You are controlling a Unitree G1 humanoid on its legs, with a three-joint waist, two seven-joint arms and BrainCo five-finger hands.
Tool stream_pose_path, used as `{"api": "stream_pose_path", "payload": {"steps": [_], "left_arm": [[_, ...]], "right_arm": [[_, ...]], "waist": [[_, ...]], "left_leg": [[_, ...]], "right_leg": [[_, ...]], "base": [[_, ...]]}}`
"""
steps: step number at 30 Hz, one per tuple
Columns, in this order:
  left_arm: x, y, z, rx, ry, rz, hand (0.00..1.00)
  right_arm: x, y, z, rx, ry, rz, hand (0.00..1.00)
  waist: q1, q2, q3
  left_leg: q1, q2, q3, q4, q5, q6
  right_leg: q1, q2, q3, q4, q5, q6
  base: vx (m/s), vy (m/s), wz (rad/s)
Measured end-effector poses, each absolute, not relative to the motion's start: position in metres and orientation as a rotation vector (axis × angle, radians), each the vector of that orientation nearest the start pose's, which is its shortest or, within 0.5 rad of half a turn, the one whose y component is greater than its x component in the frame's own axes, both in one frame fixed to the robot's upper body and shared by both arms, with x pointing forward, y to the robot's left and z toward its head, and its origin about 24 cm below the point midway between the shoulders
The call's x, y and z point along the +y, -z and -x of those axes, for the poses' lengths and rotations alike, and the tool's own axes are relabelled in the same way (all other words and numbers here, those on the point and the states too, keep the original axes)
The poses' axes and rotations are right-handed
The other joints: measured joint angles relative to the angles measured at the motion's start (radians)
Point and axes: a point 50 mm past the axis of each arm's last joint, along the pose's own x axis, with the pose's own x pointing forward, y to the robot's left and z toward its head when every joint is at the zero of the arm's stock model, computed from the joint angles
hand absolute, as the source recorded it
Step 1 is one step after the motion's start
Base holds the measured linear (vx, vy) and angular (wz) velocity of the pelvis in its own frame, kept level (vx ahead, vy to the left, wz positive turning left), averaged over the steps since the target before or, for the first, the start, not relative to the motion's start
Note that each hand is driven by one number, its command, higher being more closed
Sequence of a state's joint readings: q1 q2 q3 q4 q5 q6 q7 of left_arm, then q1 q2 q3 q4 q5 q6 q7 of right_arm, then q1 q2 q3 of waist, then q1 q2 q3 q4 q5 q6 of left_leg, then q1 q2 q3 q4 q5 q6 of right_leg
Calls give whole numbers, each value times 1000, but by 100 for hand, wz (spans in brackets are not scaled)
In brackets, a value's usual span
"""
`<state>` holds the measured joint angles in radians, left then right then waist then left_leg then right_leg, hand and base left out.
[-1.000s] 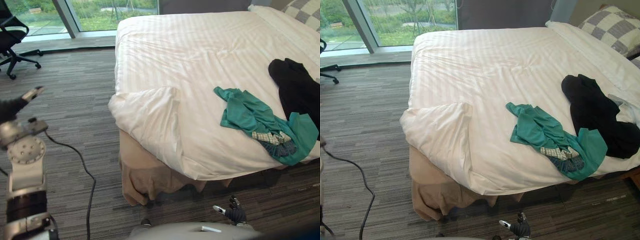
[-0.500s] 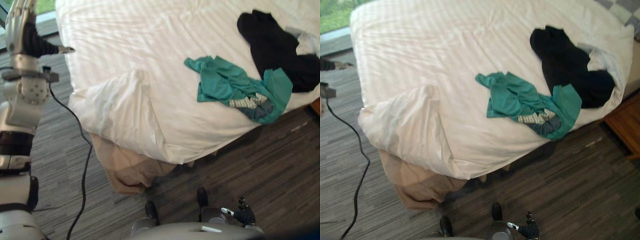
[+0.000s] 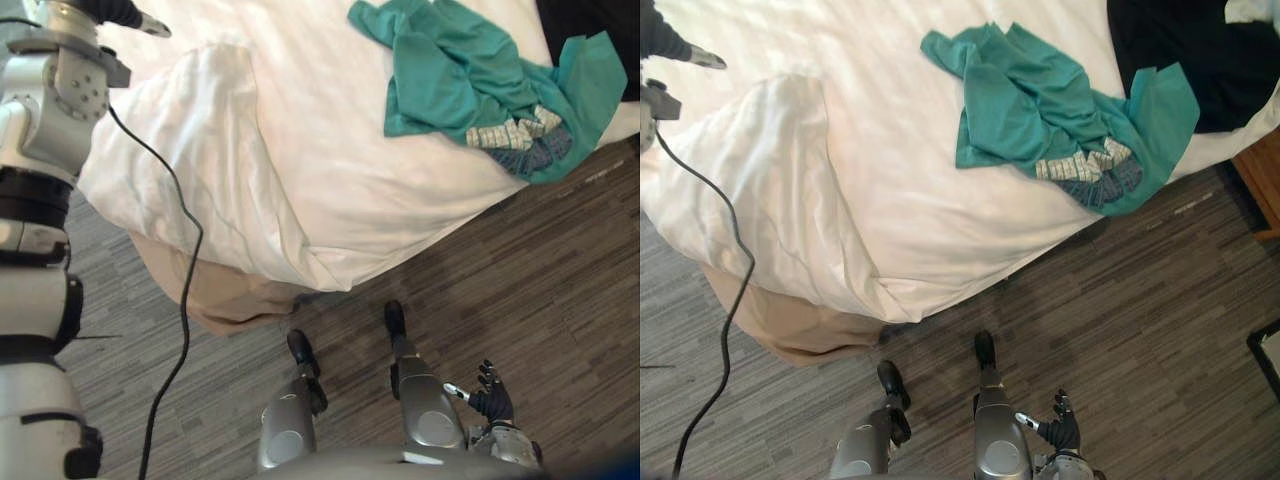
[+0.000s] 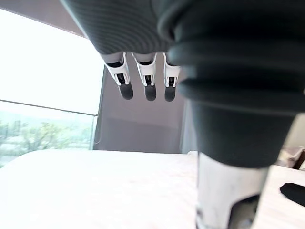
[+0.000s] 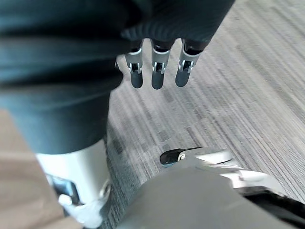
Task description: Tidy the bed and pick cloth on bed and put in laundry
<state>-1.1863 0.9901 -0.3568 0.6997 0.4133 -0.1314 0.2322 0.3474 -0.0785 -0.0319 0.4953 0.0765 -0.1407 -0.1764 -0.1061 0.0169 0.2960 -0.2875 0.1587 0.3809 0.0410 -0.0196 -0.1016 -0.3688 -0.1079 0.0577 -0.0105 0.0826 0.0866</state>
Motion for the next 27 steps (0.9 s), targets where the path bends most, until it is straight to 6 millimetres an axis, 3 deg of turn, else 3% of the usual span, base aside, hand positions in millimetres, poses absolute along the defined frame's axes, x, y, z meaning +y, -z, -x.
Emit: {"api": "stream_pose_path", "payload": {"steps": [6,8,10,11,17,21,25,27], "left_arm": [[278,-356,-367,-512,-514,-1378,0],[279,-346,-374,-448,-494,-1385,0],[272,-342,-378,-437,-471,-1406,0],[268,-340,-380,-439,-453,-1397,100],[258,-339,-383,-455,-373,-1304,100],[260,-346,-377,-471,-311,-1251,100],[241,-342,-371,-496,-152,-1383,100],[232,-324,-367,-493,-29,-1452,100]], "right_arm": [[-203,101,-131,613,363,9,0],[-194,97,-146,576,359,-37,0],[-183,95,-152,555,337,-70,0],[-182,93,-155,543,336,-80,0],[-180,93,-162,537,333,-86,0],[-181,96,-167,556,311,-71,0],[-181,99,-165,580,290,-65,0],[-181,102,-164,594,272,-62,0]], "waist": [[12,-24,44],[19,-43,66],[23,-44,66],[28,-45,67],[41,-49,73],[37,-49,72],[40,-49,72],[40,-49,63]], "left_leg": [[-84,4,1,-3,31,10],[-106,5,17,-1,40,10],[-137,6,16,-3,50,11],[-151,5,17,-2,54,13],[-169,9,15,-19,65,6],[-175,11,6,-66,113,8],[-160,12,-5,-74,127,7],[-136,12,-9,-74,126,7]], "right_leg": [[-85,3,1,-4,60,12],[-108,4,10,-13,81,14],[-136,4,10,-21,99,16],[-148,3,12,-26,106,18],[-173,9,14,-28,117,19],[-183,18,13,-50,136,23],[-161,20,10,-53,136,23],[-126,17,7,-68,136,23]], "base": [[-87,-27,0],[-82,-9,-9],[-83,-15,2],[-60,-12,0],[-42,-21,0],[-35,-26,6],[-22,-25,7],[-12,-11,5]]}}
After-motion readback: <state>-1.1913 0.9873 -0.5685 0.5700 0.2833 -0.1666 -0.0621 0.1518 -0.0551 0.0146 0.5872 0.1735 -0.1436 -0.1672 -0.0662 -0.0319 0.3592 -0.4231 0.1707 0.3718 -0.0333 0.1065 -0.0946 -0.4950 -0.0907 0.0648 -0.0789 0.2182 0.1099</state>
